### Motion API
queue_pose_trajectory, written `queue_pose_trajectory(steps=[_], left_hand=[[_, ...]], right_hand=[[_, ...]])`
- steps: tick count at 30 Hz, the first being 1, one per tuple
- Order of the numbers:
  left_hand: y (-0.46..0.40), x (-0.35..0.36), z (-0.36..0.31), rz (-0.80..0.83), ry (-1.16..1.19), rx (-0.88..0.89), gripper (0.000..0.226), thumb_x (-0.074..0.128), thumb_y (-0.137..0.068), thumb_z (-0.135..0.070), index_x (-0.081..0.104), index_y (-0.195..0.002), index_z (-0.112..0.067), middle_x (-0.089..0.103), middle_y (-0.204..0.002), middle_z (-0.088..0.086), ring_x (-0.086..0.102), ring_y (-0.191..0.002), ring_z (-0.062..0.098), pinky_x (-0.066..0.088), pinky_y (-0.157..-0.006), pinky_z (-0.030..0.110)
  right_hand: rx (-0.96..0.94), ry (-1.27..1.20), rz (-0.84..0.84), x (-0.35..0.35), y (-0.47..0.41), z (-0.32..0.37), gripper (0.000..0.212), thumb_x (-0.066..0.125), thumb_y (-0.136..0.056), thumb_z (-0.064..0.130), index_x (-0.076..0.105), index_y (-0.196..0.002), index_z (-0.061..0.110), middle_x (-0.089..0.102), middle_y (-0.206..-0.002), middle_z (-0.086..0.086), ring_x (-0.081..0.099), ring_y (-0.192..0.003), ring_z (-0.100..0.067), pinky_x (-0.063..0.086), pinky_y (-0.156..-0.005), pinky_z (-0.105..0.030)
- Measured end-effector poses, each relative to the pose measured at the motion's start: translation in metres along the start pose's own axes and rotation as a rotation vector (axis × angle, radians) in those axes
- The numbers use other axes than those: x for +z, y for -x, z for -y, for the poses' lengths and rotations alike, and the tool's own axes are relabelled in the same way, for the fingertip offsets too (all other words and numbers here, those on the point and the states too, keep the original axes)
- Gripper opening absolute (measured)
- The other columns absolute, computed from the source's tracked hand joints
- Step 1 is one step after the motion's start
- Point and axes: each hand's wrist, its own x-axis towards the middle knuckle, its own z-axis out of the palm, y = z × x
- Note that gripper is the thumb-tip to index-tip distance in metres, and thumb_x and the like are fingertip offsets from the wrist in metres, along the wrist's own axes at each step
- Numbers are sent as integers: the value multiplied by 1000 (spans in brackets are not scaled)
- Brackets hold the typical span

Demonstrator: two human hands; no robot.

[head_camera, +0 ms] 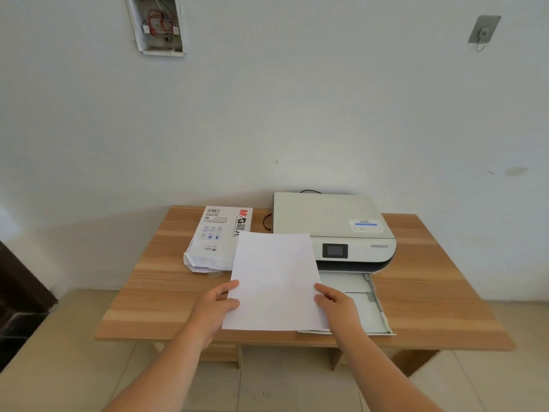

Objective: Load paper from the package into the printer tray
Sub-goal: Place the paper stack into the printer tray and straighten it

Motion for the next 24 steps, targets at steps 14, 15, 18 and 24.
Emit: queue_pose_trajectory(steps=[14,15,18,24], left_hand=[[12,107,19,3,-42,0,41,63,-84,0,64,-114,-27,66,-111,1,67,-94,23,56,-69,30],[11,109,20,5,-44,-1,41,63,-83,1,64,-114,-27,66,-111,2,67,-94,23,56,-70,31],[6,115,22,15,-52,-5,41,63,-83,1,63,-113,-27,66,-112,2,67,-94,23,56,-70,31],[-8,120,29,87,-110,-24,43,64,-83,-1,61,-116,-29,63,-115,1,66,-96,22,56,-68,29]], right_hand=[[61,-6,-31,-95,-22,-39,29,55,-95,19,66,-122,24,62,-114,4,59,-93,-18,53,-74,-29],[69,-10,-36,-97,-23,-40,28,55,-96,19,66,-121,25,62,-110,6,59,-91,-18,53,-73,-30],[88,-12,-60,-101,-26,-44,26,53,-97,21,66,-118,28,60,-102,12,59,-88,-20,54,-76,-34],[118,12,-83,-107,-26,-48,28,53,-96,19,65,-120,23,61,-106,9,59,-88,-17,53,-75,-31]])
